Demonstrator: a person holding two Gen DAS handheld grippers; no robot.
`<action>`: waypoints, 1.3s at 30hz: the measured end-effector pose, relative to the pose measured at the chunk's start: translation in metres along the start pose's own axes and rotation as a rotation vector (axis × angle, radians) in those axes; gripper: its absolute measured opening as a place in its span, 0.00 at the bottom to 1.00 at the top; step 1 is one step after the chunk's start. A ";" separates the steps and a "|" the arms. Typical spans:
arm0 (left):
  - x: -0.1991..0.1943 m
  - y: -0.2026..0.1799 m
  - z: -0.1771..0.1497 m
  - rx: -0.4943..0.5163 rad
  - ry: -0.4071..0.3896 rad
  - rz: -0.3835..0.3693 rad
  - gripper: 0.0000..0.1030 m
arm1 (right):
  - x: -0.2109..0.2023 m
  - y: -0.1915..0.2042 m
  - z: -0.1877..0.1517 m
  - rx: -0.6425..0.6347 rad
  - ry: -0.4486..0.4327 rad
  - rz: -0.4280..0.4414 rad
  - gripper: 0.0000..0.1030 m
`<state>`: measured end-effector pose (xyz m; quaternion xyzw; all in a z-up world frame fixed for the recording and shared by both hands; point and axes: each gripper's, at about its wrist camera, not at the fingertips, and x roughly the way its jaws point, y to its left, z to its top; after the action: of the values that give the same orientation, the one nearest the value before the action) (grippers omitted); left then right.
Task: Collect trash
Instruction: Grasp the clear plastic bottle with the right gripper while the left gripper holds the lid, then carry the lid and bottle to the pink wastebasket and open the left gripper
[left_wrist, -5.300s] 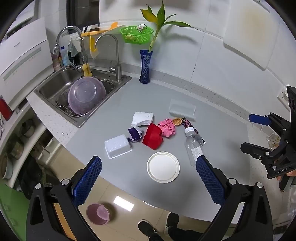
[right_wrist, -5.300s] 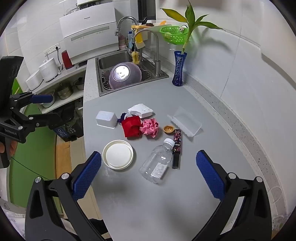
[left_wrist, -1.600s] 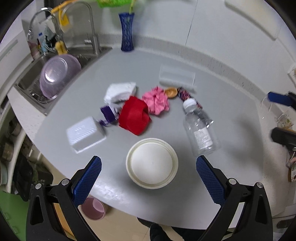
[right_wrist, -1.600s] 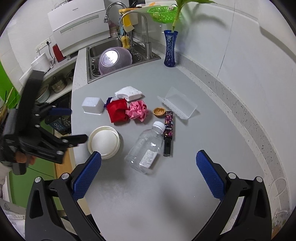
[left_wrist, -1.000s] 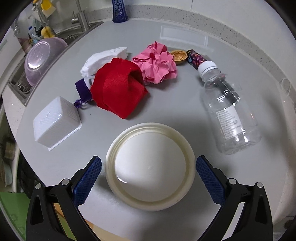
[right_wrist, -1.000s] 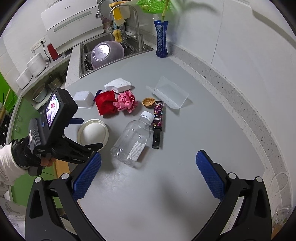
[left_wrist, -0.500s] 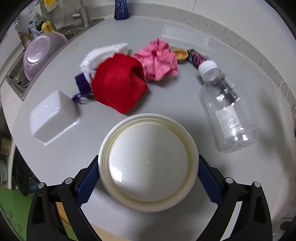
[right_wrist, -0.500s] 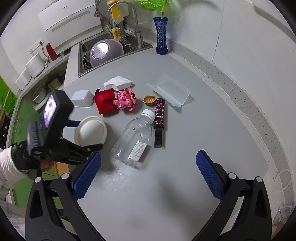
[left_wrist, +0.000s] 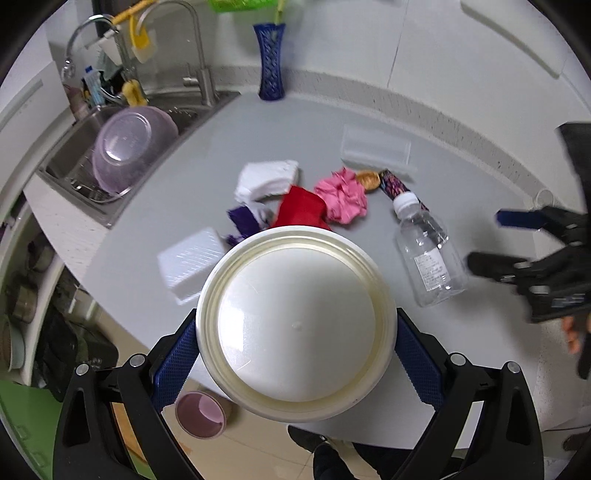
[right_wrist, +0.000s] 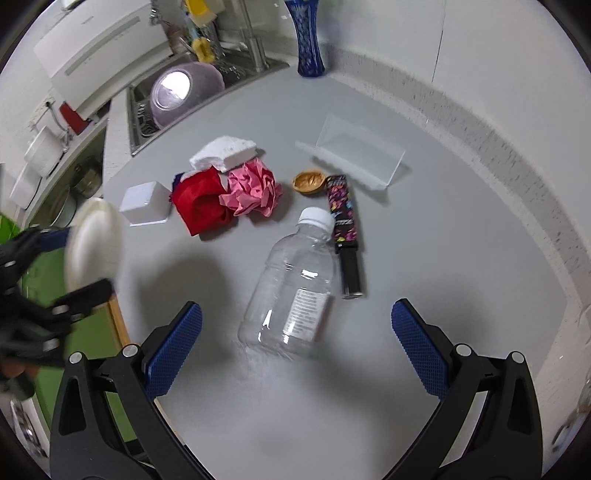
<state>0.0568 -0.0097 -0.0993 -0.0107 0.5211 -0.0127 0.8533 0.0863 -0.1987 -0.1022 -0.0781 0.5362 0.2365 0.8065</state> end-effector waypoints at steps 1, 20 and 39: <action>-0.002 0.001 0.000 -0.001 -0.006 0.000 0.91 | 0.006 0.001 0.001 0.015 0.012 -0.004 0.97; -0.020 0.031 -0.014 -0.070 -0.044 -0.027 0.91 | 0.054 0.010 0.004 0.098 0.109 -0.076 0.58; -0.120 0.141 -0.127 -0.344 -0.097 0.171 0.91 | -0.057 0.226 0.006 -0.501 -0.164 0.221 0.58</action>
<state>-0.1096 0.1343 -0.0552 -0.1125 0.4730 0.1496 0.8610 -0.0321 -0.0152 -0.0190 -0.1966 0.3994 0.4535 0.7721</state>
